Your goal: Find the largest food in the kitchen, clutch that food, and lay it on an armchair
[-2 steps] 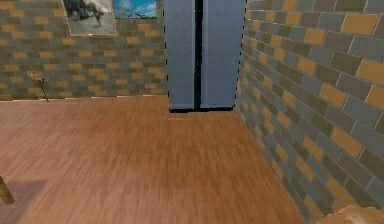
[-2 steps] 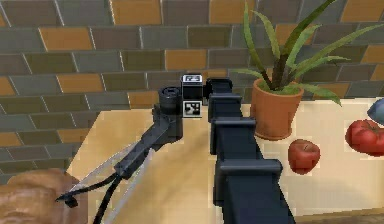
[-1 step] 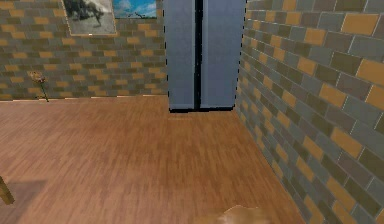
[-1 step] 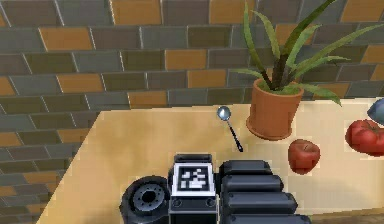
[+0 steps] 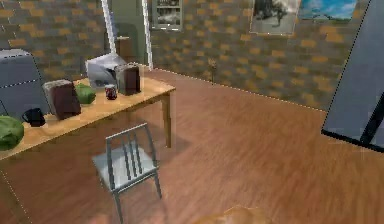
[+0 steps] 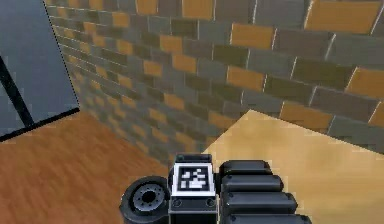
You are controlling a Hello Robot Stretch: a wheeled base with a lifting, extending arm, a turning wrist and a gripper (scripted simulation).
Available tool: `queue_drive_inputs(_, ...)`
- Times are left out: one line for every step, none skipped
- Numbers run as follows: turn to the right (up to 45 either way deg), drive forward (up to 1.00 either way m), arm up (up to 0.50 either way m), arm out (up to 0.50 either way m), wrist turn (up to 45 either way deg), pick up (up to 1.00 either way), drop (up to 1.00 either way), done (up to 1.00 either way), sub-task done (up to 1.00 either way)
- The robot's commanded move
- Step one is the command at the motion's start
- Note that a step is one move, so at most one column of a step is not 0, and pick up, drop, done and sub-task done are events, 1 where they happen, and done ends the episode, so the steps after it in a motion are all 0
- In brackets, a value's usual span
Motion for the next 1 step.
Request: queue_drive_inputs(-39.0,0.0,0.0,0.0,0.0,0.0,0.0,0.0,0.0)
